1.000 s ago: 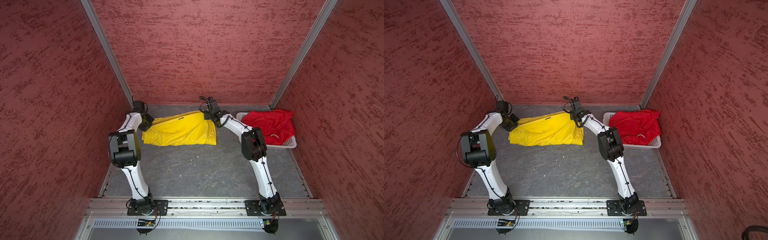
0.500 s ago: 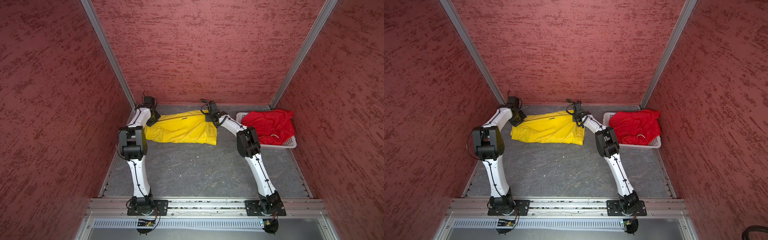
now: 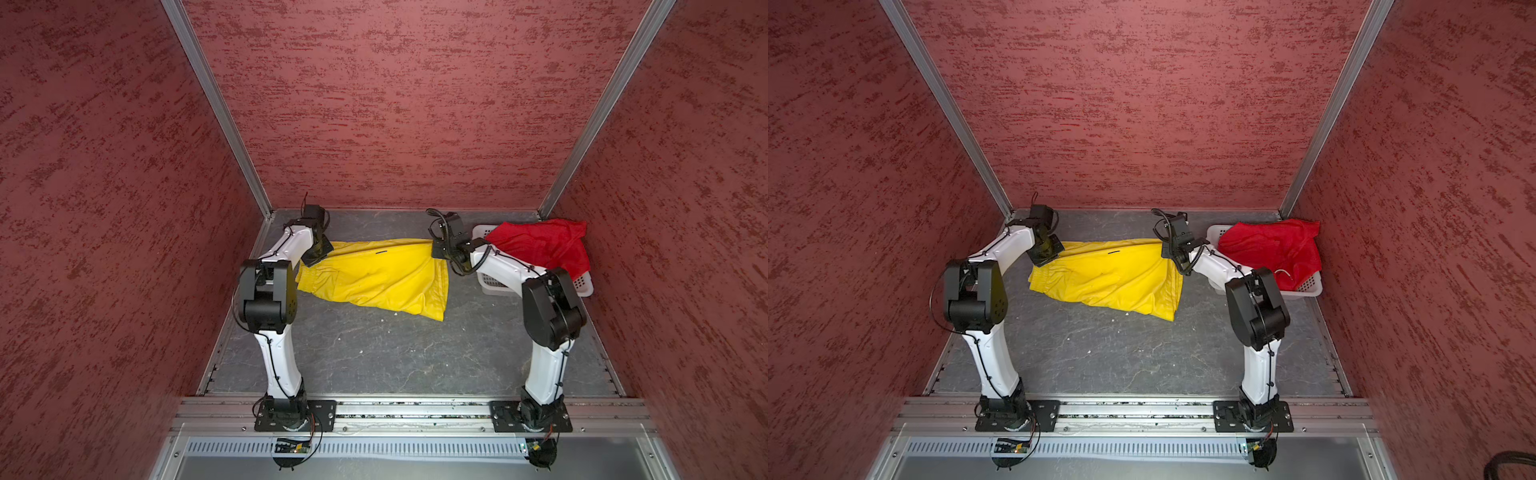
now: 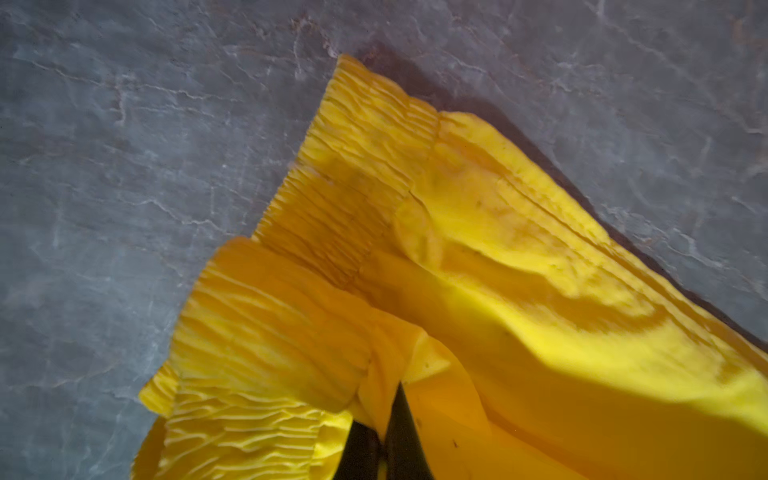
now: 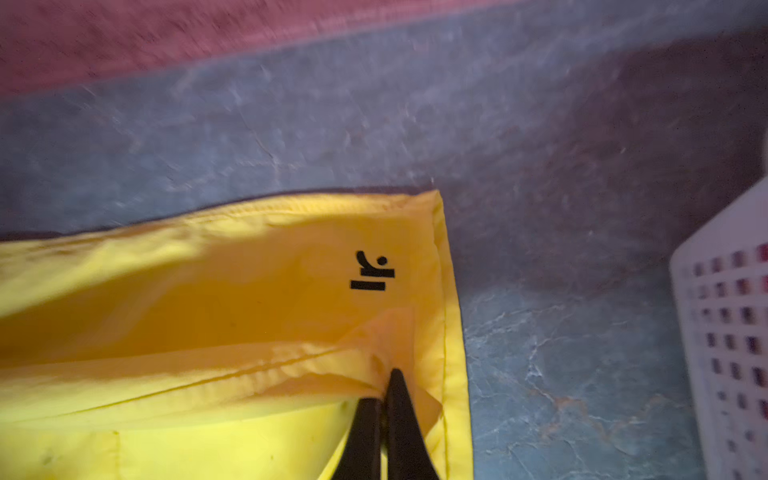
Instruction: Fold and stack the shorts
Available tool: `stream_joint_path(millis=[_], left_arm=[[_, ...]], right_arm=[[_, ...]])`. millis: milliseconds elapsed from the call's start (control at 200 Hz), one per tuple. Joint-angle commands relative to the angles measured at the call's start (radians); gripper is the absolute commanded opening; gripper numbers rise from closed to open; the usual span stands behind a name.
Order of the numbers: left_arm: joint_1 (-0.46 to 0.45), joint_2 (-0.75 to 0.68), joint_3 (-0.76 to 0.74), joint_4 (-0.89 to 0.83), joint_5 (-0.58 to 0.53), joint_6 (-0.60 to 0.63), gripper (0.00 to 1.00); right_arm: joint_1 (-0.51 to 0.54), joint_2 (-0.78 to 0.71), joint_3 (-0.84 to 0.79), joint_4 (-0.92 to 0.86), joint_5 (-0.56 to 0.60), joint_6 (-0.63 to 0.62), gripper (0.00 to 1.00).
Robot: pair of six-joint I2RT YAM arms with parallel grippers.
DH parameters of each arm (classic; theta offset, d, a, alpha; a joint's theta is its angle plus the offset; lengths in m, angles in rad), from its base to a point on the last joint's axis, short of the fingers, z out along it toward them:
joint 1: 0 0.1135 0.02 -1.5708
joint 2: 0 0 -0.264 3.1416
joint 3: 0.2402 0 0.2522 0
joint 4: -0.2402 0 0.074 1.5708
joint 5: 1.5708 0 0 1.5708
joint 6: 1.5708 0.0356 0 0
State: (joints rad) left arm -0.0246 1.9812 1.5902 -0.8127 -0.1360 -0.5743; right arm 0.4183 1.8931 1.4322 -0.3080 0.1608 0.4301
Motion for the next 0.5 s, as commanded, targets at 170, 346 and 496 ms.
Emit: stream_joint_path(millis=[170,346,496], left_arm=[[0.027,-0.019,0.078,0.007,-0.104,0.043,0.0],[0.025,0.097,0.166,-0.007,-0.103,0.041,0.1],[0.036,0.175,0.274,-0.016,-0.113,0.044,0.58]], right_arm=[[-0.029,0.02,0.174,-0.029,0.167,-0.063,0.0],[-0.033,0.318,0.473,-0.119,0.25,-0.137,0.05],[-0.057,0.563,0.808,-0.23,0.258,-0.167,0.18]])
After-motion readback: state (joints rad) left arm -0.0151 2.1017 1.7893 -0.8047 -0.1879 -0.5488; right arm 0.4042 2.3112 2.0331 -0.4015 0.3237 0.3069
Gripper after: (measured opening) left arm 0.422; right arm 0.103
